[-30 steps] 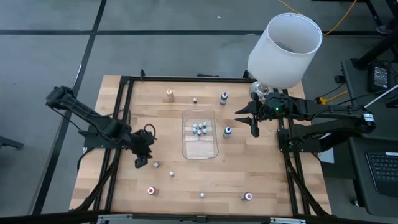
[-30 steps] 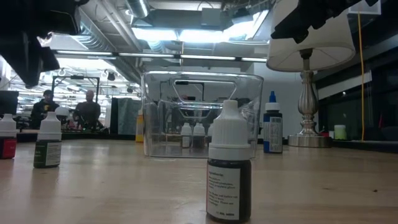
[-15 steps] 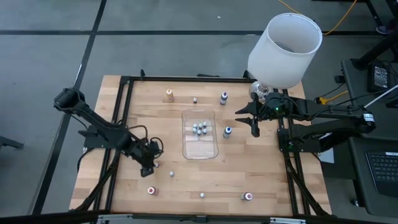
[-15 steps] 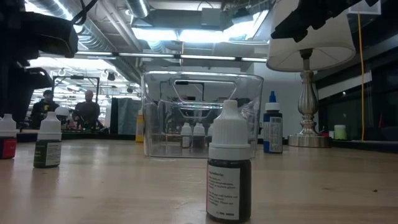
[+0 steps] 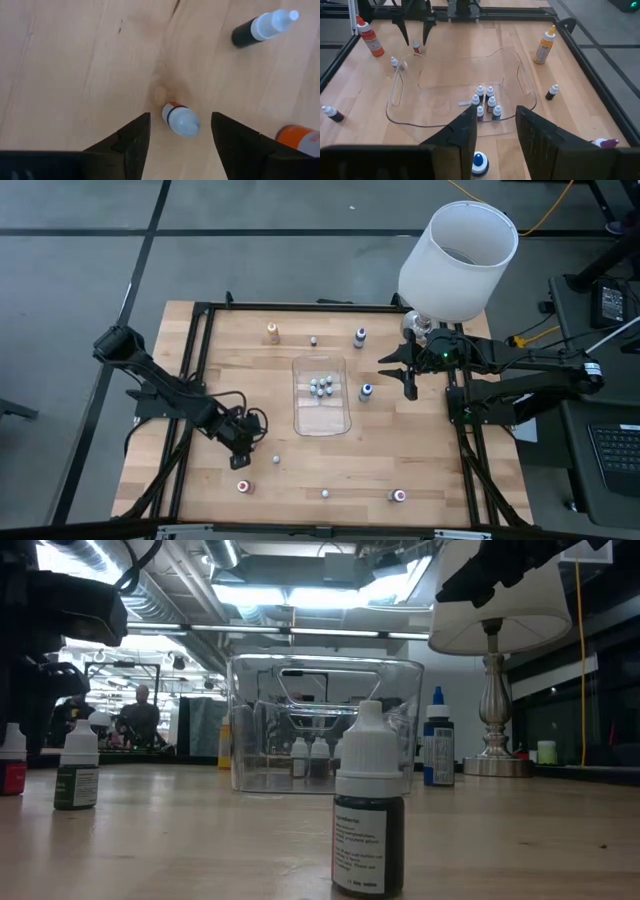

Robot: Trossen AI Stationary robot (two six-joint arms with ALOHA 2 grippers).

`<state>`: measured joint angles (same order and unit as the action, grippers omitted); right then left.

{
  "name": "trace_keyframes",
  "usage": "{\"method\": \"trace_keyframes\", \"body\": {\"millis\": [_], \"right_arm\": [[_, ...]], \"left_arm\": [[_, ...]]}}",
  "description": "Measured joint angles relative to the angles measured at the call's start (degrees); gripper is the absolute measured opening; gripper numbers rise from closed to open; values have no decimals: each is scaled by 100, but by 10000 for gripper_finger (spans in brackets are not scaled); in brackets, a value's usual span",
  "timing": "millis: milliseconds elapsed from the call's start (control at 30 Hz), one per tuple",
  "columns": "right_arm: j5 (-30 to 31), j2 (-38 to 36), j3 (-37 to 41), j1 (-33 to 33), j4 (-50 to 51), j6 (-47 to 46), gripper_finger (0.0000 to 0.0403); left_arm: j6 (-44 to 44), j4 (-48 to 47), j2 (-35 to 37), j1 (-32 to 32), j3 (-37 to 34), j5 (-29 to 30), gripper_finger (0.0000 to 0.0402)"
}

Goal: Pick & Place food coloring
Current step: Put the small red food coloring into the transparent bin

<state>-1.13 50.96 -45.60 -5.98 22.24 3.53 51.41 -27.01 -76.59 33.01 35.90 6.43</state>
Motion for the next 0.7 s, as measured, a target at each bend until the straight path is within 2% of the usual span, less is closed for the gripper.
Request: {"method": "trace_keyframes", "body": {"millis": [167,567,700], "right_arm": [[0,0,0,0,0,0,138],[0,0,0,0,-2,0,138],[0,0,0,0,-2,-2,138]], "left_arm": [[-12,5,-27,0,2,-1,167],[-12,-2,26,0,99,-22,50],[-16,-340,456,-23,588,572,47]]}}
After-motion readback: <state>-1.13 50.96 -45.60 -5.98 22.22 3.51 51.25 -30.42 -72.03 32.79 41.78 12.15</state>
